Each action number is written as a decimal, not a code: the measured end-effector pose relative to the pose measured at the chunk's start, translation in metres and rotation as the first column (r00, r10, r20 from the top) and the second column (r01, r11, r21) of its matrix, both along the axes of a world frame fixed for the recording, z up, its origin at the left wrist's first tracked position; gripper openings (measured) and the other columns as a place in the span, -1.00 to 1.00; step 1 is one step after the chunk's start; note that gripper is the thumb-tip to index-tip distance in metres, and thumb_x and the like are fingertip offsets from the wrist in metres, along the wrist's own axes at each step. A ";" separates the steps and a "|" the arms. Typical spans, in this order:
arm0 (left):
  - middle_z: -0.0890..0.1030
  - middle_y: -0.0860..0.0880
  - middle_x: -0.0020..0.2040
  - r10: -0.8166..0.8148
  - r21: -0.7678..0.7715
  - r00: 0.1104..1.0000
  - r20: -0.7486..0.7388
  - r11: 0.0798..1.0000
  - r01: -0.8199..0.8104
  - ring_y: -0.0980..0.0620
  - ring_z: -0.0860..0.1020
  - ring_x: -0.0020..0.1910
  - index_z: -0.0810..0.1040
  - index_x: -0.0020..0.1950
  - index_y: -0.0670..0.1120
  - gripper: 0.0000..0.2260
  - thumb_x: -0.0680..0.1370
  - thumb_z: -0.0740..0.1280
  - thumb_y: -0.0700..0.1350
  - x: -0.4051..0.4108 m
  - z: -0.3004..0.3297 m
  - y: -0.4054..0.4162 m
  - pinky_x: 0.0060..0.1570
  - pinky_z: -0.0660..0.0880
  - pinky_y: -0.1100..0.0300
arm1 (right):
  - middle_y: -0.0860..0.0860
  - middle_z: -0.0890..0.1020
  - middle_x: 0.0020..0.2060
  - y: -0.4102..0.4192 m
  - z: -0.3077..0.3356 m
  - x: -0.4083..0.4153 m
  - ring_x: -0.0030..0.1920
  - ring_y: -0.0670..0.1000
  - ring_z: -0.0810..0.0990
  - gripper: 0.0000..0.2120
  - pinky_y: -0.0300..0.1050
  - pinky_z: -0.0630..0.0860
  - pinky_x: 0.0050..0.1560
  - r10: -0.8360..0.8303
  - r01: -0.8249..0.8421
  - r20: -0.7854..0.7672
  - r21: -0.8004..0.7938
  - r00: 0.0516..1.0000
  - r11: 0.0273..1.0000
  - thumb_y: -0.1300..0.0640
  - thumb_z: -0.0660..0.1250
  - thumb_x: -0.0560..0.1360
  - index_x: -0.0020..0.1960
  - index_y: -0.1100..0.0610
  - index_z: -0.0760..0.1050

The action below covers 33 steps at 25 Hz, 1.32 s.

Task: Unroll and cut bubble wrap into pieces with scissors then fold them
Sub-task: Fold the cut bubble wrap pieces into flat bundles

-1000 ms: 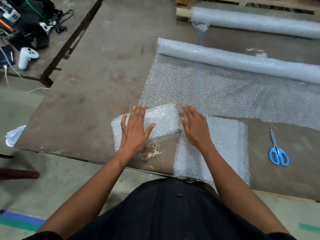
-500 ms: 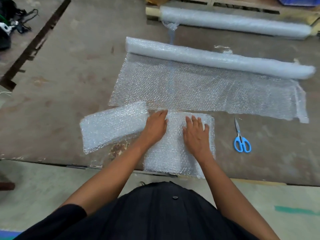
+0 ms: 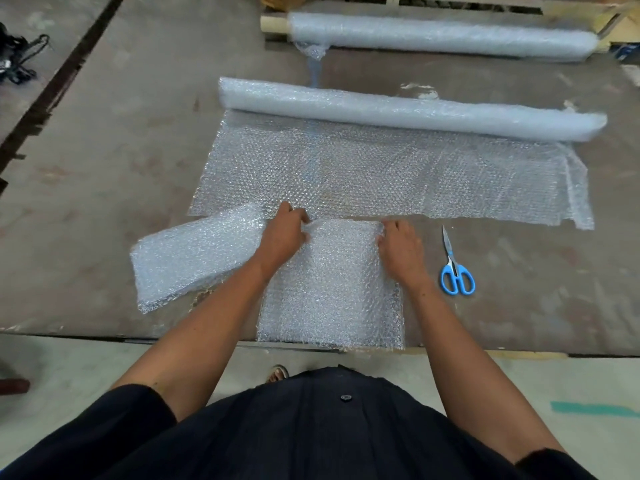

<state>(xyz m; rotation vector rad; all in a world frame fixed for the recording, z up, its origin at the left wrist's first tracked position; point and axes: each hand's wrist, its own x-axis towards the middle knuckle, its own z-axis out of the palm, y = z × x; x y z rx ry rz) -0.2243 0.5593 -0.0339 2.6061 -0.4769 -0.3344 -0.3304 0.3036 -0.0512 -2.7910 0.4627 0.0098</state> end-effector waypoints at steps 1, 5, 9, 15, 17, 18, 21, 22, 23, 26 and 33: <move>0.48 -0.09 0.25 0.014 0.013 1.000 0.024 1.000 -0.014 -0.01 0.55 -0.03 0.58 0.24 -0.09 -0.66 0.53 0.58 -0.11 -0.002 0.002 -0.001 0.03 0.55 0.08 | 0.19 0.51 0.34 -0.004 0.003 0.002 0.34 0.20 0.47 -0.63 0.10 0.42 0.33 0.003 -0.003 -0.002 0.022 1.000 1.000 0.11 0.31 0.70 0.49 0.16 0.46; 0.51 -0.03 0.23 0.086 0.002 0.991 0.102 0.996 -0.086 0.02 0.53 -0.08 0.51 0.20 -0.06 -0.61 0.49 0.61 -0.11 -0.009 0.008 -0.001 -0.12 0.50 0.07 | 0.07 0.49 0.23 -0.016 0.006 0.008 0.30 0.10 0.41 -0.72 -0.04 0.30 0.25 -0.019 0.018 0.004 0.192 1.000 0.981 0.06 0.40 0.64 0.33 0.08 0.53; 0.49 -0.09 0.34 0.083 0.021 0.980 0.181 0.996 -0.088 0.02 0.56 -0.13 0.45 0.37 -0.06 -0.49 0.50 0.59 -0.19 -0.017 0.003 -0.006 -0.23 0.52 0.09 | -0.06 0.56 0.04 -0.020 0.011 0.005 -0.03 -0.10 0.55 -0.68 -0.26 0.54 -0.01 -0.086 0.029 0.122 0.410 0.989 0.912 0.18 0.49 0.59 0.29 0.10 0.49; 0.49 -0.11 0.38 0.021 -0.068 0.980 0.197 0.998 -0.008 0.06 0.53 -0.19 0.51 0.43 -0.11 -0.53 0.54 0.33 -0.40 -0.034 -0.004 -0.033 -0.16 0.54 0.11 | 0.06 0.60 0.17 -0.021 0.009 -0.001 0.17 0.03 0.57 -0.77 -0.07 0.52 0.23 -0.130 0.055 0.207 0.331 0.970 0.942 0.23 0.42 0.63 0.29 0.17 0.61; 0.49 -0.05 0.38 -0.059 -0.166 0.987 0.146 0.983 0.083 0.10 0.56 -0.05 0.51 0.46 -0.09 -0.58 0.60 0.34 -0.31 -0.044 -0.003 -0.047 -0.05 0.54 0.23 | 0.04 0.62 0.08 -0.020 0.009 -0.002 0.08 0.02 0.60 -0.81 -0.12 0.55 0.11 -0.139 0.056 0.234 0.329 0.962 0.943 0.27 0.44 0.61 0.22 0.19 0.64; 0.50 -0.02 0.36 -0.102 -0.219 0.987 0.123 0.967 0.127 0.12 0.56 0.01 0.50 0.47 -0.07 -0.59 0.62 0.35 -0.27 -0.048 -0.003 -0.054 0.06 0.53 0.26 | 0.01 0.62 0.02 -0.019 0.010 -0.002 0.03 0.01 0.62 -0.84 -0.19 0.54 0.02 -0.150 0.061 0.246 0.337 0.958 0.940 0.27 0.47 0.59 0.17 0.18 0.65; 0.54 0.02 0.31 -0.132 -0.376 0.990 0.046 0.916 0.139 0.15 0.59 0.00 0.53 0.47 -0.03 -0.61 0.64 0.40 -0.22 -0.058 -0.001 -0.077 0.08 0.49 0.36 | -0.06 0.66 -0.13 -0.018 0.012 -0.007 -0.12 -0.05 0.63 -0.88 -0.19 0.54 -0.08 -0.163 0.057 0.258 0.374 0.952 0.926 0.18 0.54 0.56 0.03 0.10 0.62; 0.57 0.03 0.30 -0.105 -0.430 0.994 -0.002 0.898 0.094 0.16 0.61 -0.03 0.54 0.46 -0.03 -0.62 0.64 0.41 -0.20 -0.060 -0.001 -0.083 0.02 0.51 0.39 | -0.06 0.67 -0.14 -0.018 0.012 -0.009 -0.14 -0.07 0.63 -0.87 -0.19 0.53 -0.10 -0.170 0.056 0.265 0.390 0.949 0.919 0.15 0.55 0.55 0.02 0.09 0.61; 0.61 0.03 0.27 -0.070 -0.489 0.994 -0.078 0.872 0.023 0.15 0.65 -0.06 0.56 0.44 -0.03 -0.63 0.63 0.43 -0.19 -0.062 0.000 -0.090 -0.01 0.56 0.38 | -0.06 0.68 -0.15 -0.018 0.012 -0.013 -0.16 -0.07 0.63 -0.85 -0.21 0.51 -0.12 -0.178 0.055 0.281 0.396 0.943 0.917 0.14 0.56 0.55 0.01 0.09 0.59; 0.70 -0.11 0.14 -0.020 -0.639 0.861 -0.508 0.679 -0.362 -0.08 0.75 -0.04 0.57 0.39 -0.12 -0.70 0.65 0.44 -0.16 -0.070 0.004 -0.108 0.06 0.71 0.03 | -0.02 0.64 -0.11 -0.015 0.012 -0.020 -0.14 -0.05 0.62 -0.85 -0.13 0.55 -0.11 -0.170 0.033 0.342 0.370 0.924 0.928 0.21 0.57 0.51 -0.02 0.09 0.61; 0.69 -0.30 0.14 0.010 -0.464 0.542 -0.841 0.503 -0.729 -0.24 0.74 0.04 0.58 0.24 -0.34 -0.65 0.63 0.48 -0.09 -0.071 0.008 -0.125 0.11 0.70 -0.04 | -0.02 0.73 -0.08 -0.004 0.011 -0.039 -0.07 -0.09 0.67 -0.90 -0.06 0.63 -0.02 -0.065 -0.089 0.365 0.390 0.929 0.916 0.27 0.49 0.57 0.06 0.13 0.67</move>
